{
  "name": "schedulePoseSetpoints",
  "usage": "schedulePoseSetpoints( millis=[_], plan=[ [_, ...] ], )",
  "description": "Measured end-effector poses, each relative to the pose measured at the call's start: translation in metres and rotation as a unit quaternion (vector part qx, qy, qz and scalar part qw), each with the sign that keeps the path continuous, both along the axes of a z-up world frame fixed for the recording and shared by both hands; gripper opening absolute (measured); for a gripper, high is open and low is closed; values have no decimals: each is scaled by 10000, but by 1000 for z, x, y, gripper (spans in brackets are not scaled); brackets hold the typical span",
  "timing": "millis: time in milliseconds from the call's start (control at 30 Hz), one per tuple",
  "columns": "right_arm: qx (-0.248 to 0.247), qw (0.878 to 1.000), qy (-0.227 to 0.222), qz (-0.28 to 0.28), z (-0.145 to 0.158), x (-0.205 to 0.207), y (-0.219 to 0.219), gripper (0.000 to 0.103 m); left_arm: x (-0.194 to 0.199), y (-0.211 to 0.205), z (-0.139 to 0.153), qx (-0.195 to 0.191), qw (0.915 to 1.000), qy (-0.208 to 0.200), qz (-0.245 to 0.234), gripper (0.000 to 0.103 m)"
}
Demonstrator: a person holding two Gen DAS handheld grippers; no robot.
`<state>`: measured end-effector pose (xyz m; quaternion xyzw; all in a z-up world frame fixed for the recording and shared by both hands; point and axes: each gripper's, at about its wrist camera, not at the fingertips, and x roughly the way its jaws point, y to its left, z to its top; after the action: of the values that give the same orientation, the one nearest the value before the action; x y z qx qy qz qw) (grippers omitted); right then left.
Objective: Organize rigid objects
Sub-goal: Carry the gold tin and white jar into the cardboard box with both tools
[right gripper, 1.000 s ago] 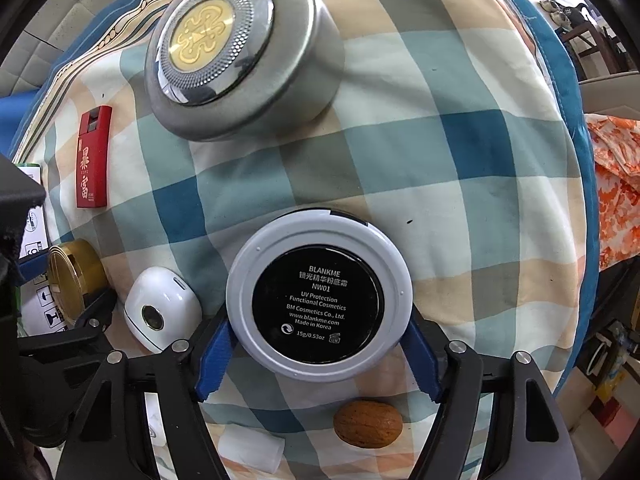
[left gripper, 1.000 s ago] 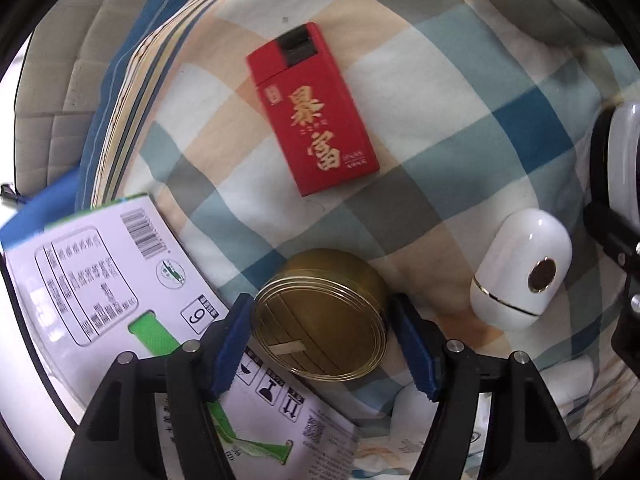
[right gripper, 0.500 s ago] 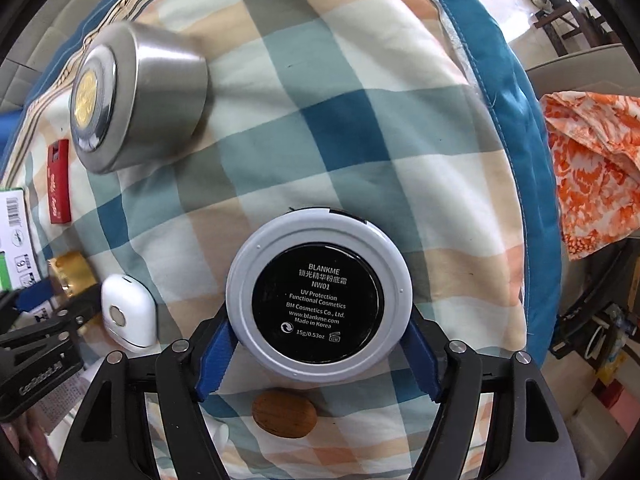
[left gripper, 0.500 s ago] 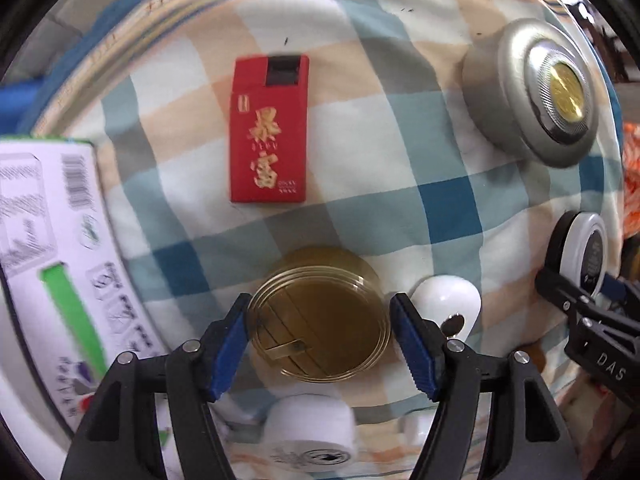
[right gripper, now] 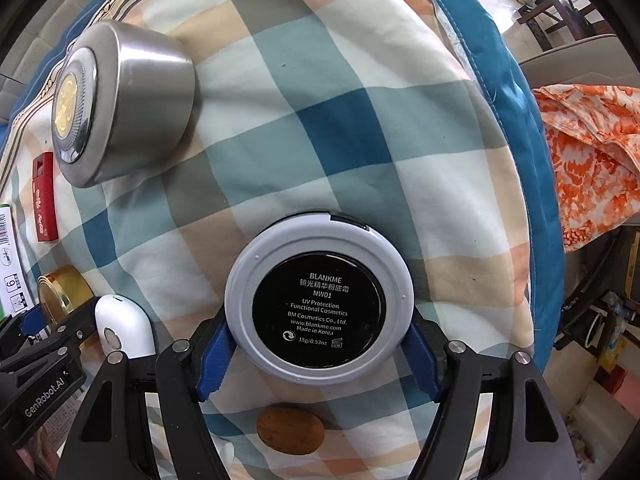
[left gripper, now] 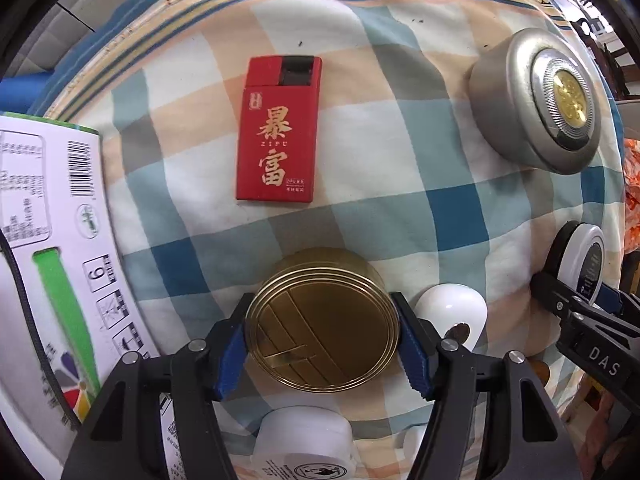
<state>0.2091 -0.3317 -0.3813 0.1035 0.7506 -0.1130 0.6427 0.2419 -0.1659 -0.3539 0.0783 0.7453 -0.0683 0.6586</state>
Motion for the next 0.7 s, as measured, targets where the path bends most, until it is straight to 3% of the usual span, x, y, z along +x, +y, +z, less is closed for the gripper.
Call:
schedulePoseSetpoints(
  millis=[400, 600, 700],
  plan=[
    [370, 9980, -398, 324, 37, -24, 6, 75, -70, 3, 99, -328, 9978, -581, -26, 63],
    [604, 9928, -744, 719, 97, -28, 31, 75, -121, 42, 171, -655, 9933, -917, 250, 63],
    [657, 9886, -928, 985, 130, -28, 60, 75, -91, 60, 220, -732, 9901, -1128, 411, 63]
  ],
)
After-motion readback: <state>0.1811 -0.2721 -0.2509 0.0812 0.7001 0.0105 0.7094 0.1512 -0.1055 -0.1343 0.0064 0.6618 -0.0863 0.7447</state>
